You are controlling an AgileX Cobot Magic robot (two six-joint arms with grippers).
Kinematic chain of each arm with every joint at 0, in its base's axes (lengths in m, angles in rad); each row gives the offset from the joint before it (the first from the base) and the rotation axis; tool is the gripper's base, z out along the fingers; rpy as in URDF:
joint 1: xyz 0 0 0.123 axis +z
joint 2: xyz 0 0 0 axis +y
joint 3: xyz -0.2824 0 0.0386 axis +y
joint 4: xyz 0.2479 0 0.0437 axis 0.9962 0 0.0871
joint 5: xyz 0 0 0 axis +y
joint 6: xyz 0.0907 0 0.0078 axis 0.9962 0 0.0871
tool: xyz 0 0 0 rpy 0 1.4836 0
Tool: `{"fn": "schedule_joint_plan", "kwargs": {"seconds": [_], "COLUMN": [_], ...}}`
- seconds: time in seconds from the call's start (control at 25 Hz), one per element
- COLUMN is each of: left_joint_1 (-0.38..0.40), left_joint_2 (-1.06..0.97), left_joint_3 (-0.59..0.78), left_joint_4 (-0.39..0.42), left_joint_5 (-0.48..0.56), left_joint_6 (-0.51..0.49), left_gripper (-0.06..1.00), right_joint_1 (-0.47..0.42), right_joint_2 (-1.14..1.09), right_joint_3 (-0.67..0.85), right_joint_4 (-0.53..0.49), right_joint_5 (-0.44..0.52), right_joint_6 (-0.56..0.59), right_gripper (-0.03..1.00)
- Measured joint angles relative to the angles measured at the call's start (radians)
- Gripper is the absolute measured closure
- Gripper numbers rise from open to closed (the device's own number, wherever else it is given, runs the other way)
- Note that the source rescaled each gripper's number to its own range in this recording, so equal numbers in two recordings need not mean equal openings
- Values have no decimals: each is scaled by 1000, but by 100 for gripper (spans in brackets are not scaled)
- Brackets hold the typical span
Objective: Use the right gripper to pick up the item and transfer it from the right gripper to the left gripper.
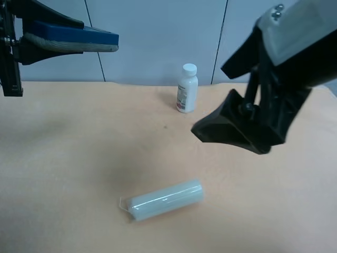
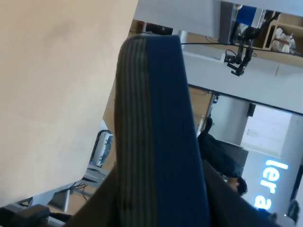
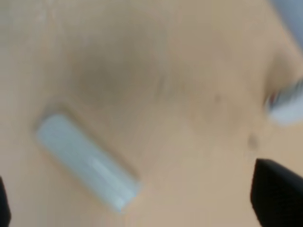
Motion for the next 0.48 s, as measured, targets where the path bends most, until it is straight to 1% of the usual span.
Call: {"fn": "schedule_joint_plan", "kwargs": {"seconds": [0.08, 0.16, 0.32, 0.36, 0.48], "left_joint_1": [0, 0, 0, 0, 0], "left_joint_2": [0, 0, 0, 0, 0], "left_joint_3": [0, 0, 0, 0, 0], "left_joint_4": [0, 0, 0, 0, 0], "left_joint_5": [0, 0, 0, 0, 2], "left_joint_6": [14, 20, 29, 32, 40], "left_gripper": [94, 94, 94, 94, 94], "right_joint_1": [0, 0, 0, 0, 0], "right_joint_2": [-35, -74, -146, -167, -231], "right_joint_3": [0, 0, 0, 0, 0], "right_joint_4": [0, 0, 1, 1, 0], "right_joint_5": [93, 175, 325, 347, 358], "right_joint_6": [93, 155, 245, 253, 261], "right_gripper": [-3, -3, -3, -3, -3]}}
